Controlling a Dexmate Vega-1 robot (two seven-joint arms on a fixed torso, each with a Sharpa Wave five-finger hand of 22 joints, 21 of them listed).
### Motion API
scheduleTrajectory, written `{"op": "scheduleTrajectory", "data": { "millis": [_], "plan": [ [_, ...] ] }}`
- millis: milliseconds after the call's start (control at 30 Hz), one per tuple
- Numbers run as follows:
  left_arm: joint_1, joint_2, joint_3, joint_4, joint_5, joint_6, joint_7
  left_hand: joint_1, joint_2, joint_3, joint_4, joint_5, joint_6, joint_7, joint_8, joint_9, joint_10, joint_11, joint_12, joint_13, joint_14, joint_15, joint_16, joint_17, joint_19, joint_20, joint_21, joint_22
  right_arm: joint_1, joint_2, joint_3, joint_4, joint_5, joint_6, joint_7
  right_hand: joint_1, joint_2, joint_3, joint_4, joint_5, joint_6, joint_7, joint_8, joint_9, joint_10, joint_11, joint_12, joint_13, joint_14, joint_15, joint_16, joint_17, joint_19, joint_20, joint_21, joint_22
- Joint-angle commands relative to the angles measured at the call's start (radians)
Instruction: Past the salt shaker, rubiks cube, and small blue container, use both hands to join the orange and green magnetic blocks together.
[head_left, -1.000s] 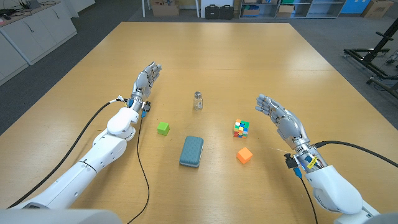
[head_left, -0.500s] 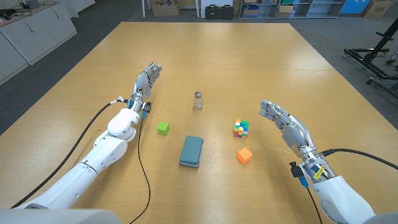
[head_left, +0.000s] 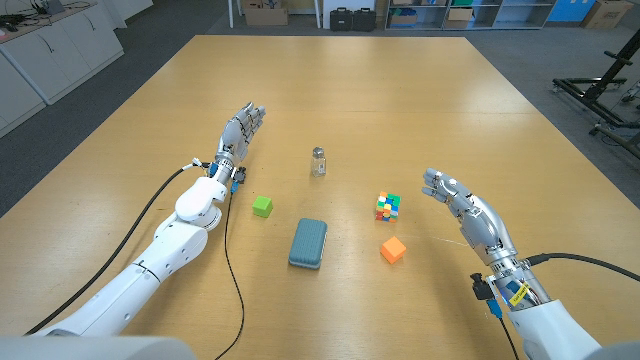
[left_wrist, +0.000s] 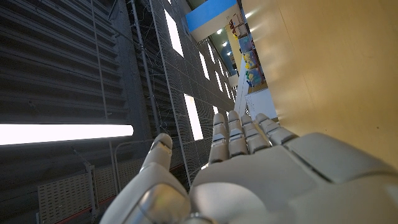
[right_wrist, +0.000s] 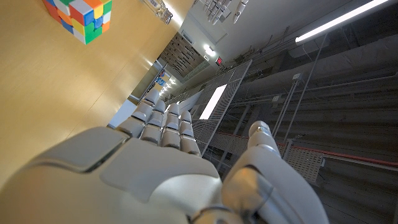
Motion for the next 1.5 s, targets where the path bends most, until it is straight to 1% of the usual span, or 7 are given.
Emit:
{"op": "scheduleTrajectory", "data": {
  "millis": [33, 233, 800, 1133, 1267, 1400, 1500],
  "plan": [
    [0.001, -0.014, 0.002, 0.019, -0.017, -0.027, -0.023, 0.001, 0.011, -0.001, -0.005, -0.001, 0.01, 0.0, 0.006, 0.005, 0.014, 0.001, 0.006, 0.002, 0.01, 0.0, 0.004, 0.001, 0.007, -0.064, 0.002, 0.003, -0.061, 0.076, 0.025, -0.035, -0.108, 0.007, -0.022, 0.013, -0.001, 0.004, -0.01, 0.003, 0.009, -0.003, 0.002, 0.004, 0.014, -0.002, 0.005, 0.002, 0.018, -0.002, 0.008, 0.0, 0.015, -0.001, -0.001, 0.002],
    [0.007, -0.012, 0.0, 0.012, -0.01, -0.03, -0.015, 0.001, 0.012, -0.001, -0.005, -0.001, 0.011, -0.002, 0.006, 0.005, 0.015, -0.001, 0.006, 0.002, 0.011, -0.001, 0.003, 0.001, 0.008, -0.063, 0.001, 0.003, -0.07, 0.099, 0.025, -0.033, -0.123, 0.021, -0.017, 0.023, -0.001, 0.006, -0.015, 0.002, -0.008, -0.016, -0.006, 0.004, 0.02, -0.011, 0.006, 0.002, 0.025, -0.003, 0.01, 0.0, 0.023, -0.001, -0.001, 0.002],
    [0.015, -0.001, 0.01, -0.011, 0.0, -0.015, -0.013, 0.003, 0.014, 0.0, -0.006, -0.001, 0.015, -0.003, 0.005, 0.005, 0.021, -0.004, 0.006, 0.001, 0.017, -0.002, 0.002, 0.001, 0.011, -0.062, 0.001, 0.003, -0.117, 0.201, 0.042, -0.064, -0.318, 0.013, -0.082, 0.04, -0.002, 0.009, -0.022, 0.002, 0.007, -0.014, -0.003, 0.004, 0.027, -0.027, 0.007, 0.002, 0.032, -0.005, 0.011, -0.001, 0.031, 0.003, -0.003, 0.002],
    [0.027, 0.005, 0.01, -0.036, 0.011, -0.017, -0.005, 0.004, 0.015, 0.001, -0.007, -0.001, 0.018, -0.003, 0.005, 0.005, 0.024, -0.004, 0.006, 0.001, 0.021, -0.002, 0.003, 0.001, 0.012, -0.061, 0.001, 0.003, -0.149, 0.237, 0.07, -0.094, -0.437, 0.013, -0.112, 0.063, -0.002, 0.014, -0.03, 0.002, 0.014, -0.049, -0.002, 0.004, 0.036, -0.046, 0.008, 0.003, 0.042, -0.004, 0.013, -0.002, 0.037, 0.004, -0.006, 0.002],
    [0.039, 0.01, 0.012, -0.045, 0.013, -0.014, -0.004, 0.004, 0.016, 0.001, -0.007, -0.001, 0.019, -0.004, 0.004, 0.005, 0.025, -0.007, 0.006, 0.0, 0.021, -0.002, 0.002, 0.001, 0.012, -0.06, 0.001, 0.003, -0.152, 0.234, 0.085, -0.105, -0.461, 0.012, -0.102, 0.093, -0.005, 0.022, -0.039, 0.001, 0.05, -0.071, 0.01, 0.004, 0.028, -0.064, 0.003, 0.003, 0.043, -0.004, 0.01, -0.004, 0.041, 0.007, -0.01, 0.001],
    [0.045, 0.012, 0.012, -0.051, 0.018, -0.016, 0.0, 0.004, 0.016, 0.001, -0.007, -0.001, 0.019, -0.004, 0.004, 0.005, 0.025, -0.006, 0.005, 0.0, 0.021, -0.002, 0.001, 0.001, 0.013, -0.06, 0.001, 0.003, -0.153, 0.233, 0.099, -0.122, -0.487, 0.001, -0.089, 0.122, -0.007, 0.03, -0.046, 0.002, 0.04, -0.096, 0.004, 0.004, 0.028, -0.073, 0.002, 0.003, 0.045, -0.005, 0.008, -0.006, 0.043, 0.009, -0.014, 0.001],
    [0.048, 0.01, 0.012, -0.054, 0.022, -0.021, 0.002, 0.004, 0.016, 0.001, -0.007, -0.001, 0.019, -0.005, 0.004, 0.005, 0.026, -0.006, 0.005, 0.0, 0.021, -0.003, 0.001, 0.001, 0.012, -0.06, 0.0, 0.003, -0.155, 0.238, 0.11, -0.145, -0.527, -0.021, -0.08, 0.145, -0.007, 0.037, -0.051, 0.004, 0.035, -0.098, 0.001, 0.004, 0.03, -0.078, 0.002, 0.003, 0.049, -0.005, 0.007, -0.007, 0.053, 0.01, -0.013, 0.001]
  ]
}}
